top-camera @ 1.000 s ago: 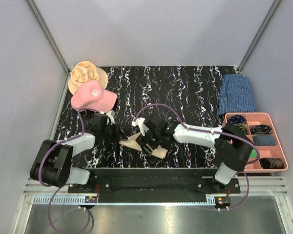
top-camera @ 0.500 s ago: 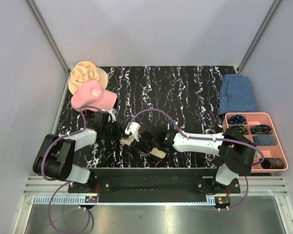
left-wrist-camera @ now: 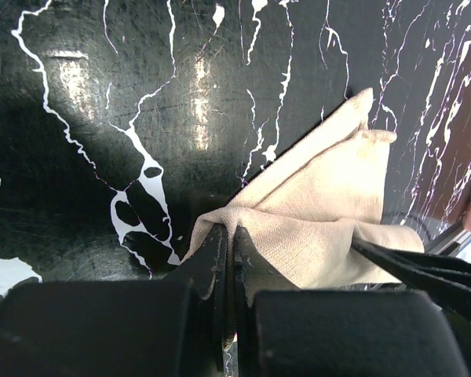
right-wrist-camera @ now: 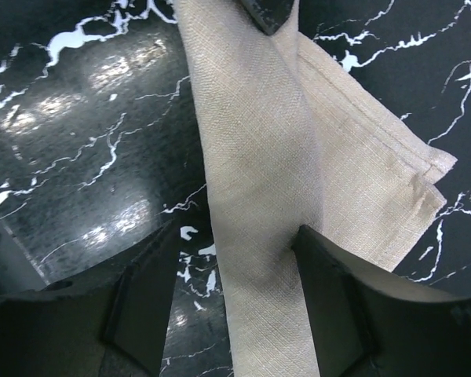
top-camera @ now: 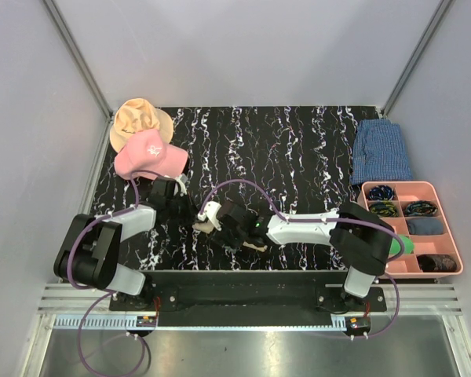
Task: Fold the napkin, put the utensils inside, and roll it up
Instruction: Roll the napkin with the utensil
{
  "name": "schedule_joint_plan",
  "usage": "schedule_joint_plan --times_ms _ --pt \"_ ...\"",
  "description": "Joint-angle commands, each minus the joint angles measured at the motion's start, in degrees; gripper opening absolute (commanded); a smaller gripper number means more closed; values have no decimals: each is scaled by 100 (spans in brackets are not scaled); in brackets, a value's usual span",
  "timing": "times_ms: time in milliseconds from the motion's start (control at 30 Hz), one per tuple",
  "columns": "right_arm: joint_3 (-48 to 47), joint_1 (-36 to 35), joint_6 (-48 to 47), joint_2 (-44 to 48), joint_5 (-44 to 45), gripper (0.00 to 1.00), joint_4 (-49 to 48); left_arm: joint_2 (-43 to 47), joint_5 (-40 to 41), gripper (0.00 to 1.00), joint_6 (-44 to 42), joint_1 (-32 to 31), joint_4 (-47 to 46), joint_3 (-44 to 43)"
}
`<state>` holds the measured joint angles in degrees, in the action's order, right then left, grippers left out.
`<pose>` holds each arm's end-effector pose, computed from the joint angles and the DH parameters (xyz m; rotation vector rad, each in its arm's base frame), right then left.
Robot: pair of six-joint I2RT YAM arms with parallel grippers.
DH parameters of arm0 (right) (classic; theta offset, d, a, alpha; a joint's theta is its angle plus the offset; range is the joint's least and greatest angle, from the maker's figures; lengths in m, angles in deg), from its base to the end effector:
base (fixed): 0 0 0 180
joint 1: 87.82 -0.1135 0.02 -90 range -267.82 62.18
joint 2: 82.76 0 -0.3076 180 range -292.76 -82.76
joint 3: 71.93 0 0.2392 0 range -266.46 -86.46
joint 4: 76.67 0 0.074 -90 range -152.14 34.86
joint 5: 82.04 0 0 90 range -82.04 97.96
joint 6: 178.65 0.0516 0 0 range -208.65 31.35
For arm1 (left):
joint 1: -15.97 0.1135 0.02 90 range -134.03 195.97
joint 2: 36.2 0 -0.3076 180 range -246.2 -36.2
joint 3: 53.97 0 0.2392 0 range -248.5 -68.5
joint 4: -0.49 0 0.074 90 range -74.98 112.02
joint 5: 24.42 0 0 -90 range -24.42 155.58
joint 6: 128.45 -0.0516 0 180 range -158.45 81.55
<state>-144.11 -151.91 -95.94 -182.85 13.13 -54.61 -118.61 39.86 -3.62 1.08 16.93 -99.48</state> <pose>0.1641 0.3271 0.2084 -1.4057 2.0265 0.3293 0.2287 -0.0840 0.1781 -0.2566 2.5966 -0.9013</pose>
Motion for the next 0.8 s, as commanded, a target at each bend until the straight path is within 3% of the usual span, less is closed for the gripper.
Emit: schedule_joint_plan --times_ms 0,300,433,533,567,633,667,767 --pt "-185 -15 -88 -212 564 69 3 -126 251 0 -187 48 204 -92" --pt "-405 37 122 -739 679 70 372 -179 119 4 -205 39 222 -312" --pt "-528 116 210 -950 214 63 635 -153 163 21 -213 74 318 -540" --pt "-563 195 289 -995 -303 51 828 57 347 30 -213 179 485 -733" --pt "-563 248 316 -1003 -463 48 881 128 409 41 -213 215 520 -777" --pt "-537 310 421 -968 -1014 43 978 357 611 49 -240 337 670 -865" --pt "-520 406 456 -951 -1201 42 1005 436 759 58 -248 373 714 -883" --pt "-519 547 632 -898 -1913 38 1092 726 1023 67 -249 531 828 -805"
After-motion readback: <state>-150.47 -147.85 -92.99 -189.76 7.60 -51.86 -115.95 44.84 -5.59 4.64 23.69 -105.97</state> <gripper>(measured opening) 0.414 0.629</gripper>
